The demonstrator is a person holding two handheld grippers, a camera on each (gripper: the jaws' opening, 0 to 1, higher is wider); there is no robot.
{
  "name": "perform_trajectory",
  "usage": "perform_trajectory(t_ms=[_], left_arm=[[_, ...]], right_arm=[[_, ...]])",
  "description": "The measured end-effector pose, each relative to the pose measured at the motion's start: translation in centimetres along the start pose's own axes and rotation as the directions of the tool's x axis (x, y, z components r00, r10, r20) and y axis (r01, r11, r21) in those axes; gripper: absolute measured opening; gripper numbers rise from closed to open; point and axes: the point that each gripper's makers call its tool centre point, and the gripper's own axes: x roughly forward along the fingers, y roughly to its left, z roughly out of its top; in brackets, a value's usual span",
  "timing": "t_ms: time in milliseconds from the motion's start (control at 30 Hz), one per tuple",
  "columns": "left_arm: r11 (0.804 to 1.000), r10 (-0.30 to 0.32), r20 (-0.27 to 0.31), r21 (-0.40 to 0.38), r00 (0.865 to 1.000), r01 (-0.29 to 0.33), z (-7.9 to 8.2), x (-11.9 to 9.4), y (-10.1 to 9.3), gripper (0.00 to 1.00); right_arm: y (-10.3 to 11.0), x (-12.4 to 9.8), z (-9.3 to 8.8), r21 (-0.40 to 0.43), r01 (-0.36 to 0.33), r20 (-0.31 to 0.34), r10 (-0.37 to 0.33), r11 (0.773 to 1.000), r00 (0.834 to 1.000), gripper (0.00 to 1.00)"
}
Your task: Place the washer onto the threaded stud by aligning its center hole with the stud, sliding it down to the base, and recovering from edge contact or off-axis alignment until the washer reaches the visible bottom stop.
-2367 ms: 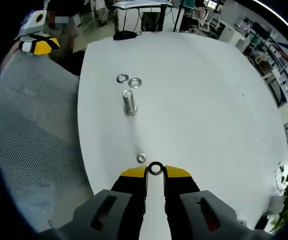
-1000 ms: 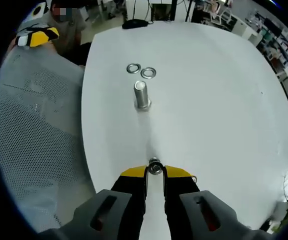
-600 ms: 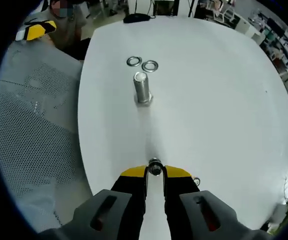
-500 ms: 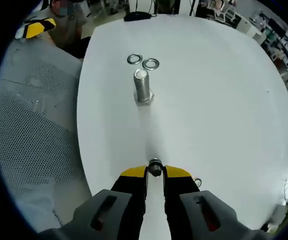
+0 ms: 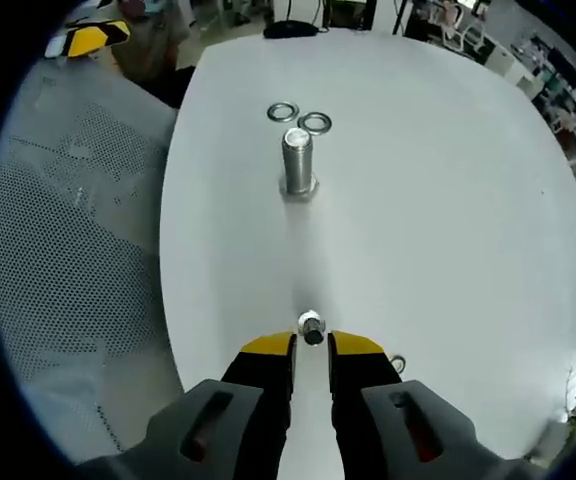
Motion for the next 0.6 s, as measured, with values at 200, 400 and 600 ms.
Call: perform_trajectory(t_ms=[200, 400, 600], left_arm=[[1.000, 0.000, -0.001, -0.002, 1.000, 0.000, 0.0, 0.0, 0.0, 0.12], [1.000, -0.001, 0.000, 0.000, 1.000, 0.001, 0.0, 0.0, 0.0, 0.12], [1.000, -0.002, -0.001, 0.002, 1.000, 0.002, 0.0, 0.0, -0.1, 0.12]], right_arm=[[0.1, -0.4, -0.2, 0.010, 0.001, 0.010, -0.001, 1.000, 1.000, 0.14], [-0.5, -0.9, -1.2, 0.045, 0.013, 0.013, -0.013, 0.999, 1.000, 0.14], [-0.7, -1.3, -2.5, 0.086, 0.021, 0.019, -0.022, 0.996, 1.000, 0.14]])
